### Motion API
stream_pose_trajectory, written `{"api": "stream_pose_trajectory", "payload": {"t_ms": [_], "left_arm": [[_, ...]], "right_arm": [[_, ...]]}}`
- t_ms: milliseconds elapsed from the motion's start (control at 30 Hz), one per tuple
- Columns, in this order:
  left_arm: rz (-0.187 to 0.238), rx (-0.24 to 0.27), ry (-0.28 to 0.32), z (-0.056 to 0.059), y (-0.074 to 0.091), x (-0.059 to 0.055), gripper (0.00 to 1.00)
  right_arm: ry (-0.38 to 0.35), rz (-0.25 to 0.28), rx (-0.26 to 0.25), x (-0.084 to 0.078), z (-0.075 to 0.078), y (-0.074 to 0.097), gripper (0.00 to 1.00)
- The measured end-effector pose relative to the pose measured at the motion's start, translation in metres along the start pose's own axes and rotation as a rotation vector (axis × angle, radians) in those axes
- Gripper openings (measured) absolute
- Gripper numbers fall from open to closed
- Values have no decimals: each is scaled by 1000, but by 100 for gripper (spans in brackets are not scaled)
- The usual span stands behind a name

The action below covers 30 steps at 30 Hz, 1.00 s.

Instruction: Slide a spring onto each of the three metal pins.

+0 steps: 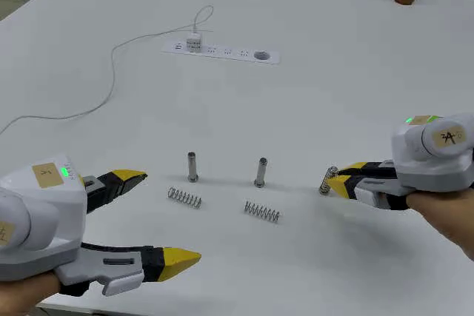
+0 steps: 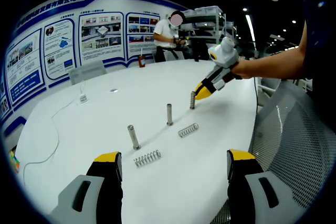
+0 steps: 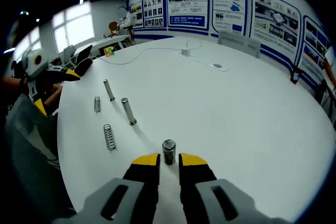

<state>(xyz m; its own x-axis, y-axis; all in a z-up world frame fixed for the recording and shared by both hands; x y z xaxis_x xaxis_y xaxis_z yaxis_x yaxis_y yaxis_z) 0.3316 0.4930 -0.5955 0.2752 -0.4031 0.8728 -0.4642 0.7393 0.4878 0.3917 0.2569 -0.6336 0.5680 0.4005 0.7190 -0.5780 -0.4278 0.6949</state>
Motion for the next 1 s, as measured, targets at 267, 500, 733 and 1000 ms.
{"api": "stream_pose_trajectory", "payload": {"t_ms": [267, 500, 733, 1000], "left_arm": [[4, 0, 2, 0, 0, 1, 84], [7, -3, -1, 2, -1, 3, 84], [6, -1, -2, 2, 0, 2, 84], [6, 2, -3, 2, 0, 2, 84]], "right_arm": [[14, -28, 31, -9, -14, 6, 15], [27, -45, 78, -13, -35, 6, 15], [71, -61, 127, -13, -55, 0, 15], [143, -64, 189, -1, -78, -15, 15]]}}
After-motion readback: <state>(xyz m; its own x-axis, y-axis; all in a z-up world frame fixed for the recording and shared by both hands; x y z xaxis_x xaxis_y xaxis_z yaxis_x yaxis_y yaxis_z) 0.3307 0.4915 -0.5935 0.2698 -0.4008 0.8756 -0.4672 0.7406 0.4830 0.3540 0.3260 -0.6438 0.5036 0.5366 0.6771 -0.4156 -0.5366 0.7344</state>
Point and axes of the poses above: the centre of the closed fingertips' face, and the gripper's own axes: y roughly backward along the fingers, z roughly to its right, x roughly out of its top, the point moved 1 cm from there along y, roughly backward along the fingers, and after that the axes turned 3 degrees about -z, right-handed, at the moved point
